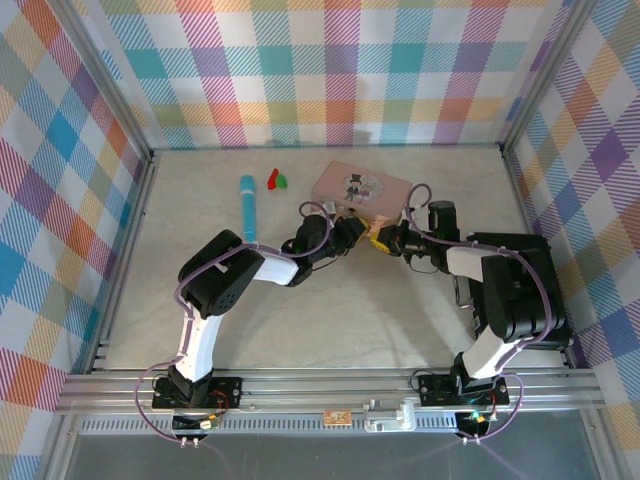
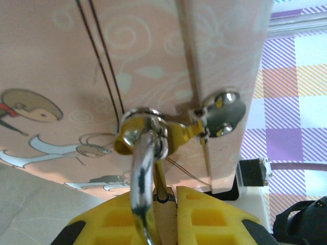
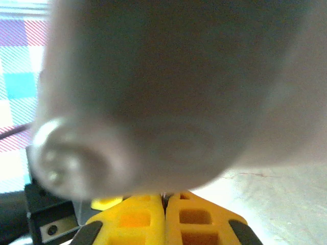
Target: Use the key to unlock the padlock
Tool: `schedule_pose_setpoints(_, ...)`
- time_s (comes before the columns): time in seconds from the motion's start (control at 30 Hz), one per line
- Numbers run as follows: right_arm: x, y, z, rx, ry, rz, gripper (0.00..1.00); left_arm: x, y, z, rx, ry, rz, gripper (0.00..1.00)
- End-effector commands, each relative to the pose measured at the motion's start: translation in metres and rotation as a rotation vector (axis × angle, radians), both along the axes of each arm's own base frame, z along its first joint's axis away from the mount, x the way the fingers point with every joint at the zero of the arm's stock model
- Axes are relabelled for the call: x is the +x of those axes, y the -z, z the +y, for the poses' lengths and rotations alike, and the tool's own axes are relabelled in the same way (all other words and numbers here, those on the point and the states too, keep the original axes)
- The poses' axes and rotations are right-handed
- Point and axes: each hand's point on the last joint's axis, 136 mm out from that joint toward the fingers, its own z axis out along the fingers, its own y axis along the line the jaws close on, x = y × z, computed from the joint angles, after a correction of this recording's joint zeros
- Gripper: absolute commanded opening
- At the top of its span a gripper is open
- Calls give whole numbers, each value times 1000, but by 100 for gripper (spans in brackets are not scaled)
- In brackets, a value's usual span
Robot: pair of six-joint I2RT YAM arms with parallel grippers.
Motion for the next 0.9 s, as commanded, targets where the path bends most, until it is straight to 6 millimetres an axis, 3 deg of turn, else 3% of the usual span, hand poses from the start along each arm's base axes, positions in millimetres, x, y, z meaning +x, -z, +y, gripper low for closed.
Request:
schedule_pose_setpoints(0.0, 11, -54, 16, 134, -38, -148, 0, -28, -17, -32, 4, 141, -74, 0)
schedule_pose_setpoints(0.27, 27, -44, 15, 94, -63, -180, 0, -40, -25, -46, -26, 227, -93, 0)
schedule_pose_setpoints(0.37, 34, -38, 13, 85, -57, -179, 0, -48, -24, -39, -10, 238, -82, 0)
schedule_pose_setpoints(0.47, 34, -39, 8, 79, -39, -188, 0, -42, -19, -23, 2, 183, -70, 0)
schedule_pose_setpoints(0.67, 20, -33, -7, 16, 4, -160, 32, -13, -12, -3, -41, 36, -45, 0)
schedule_pose_setpoints(0.77, 13, -28, -10, 11, 26, -141, 40, -5, -15, -5, -74, 12, -48, 0)
schedule_pose_setpoints(0.87, 8, -21, -13, 3, 52, -129, 42, -2, -19, -7, -86, 11, -51, 0)
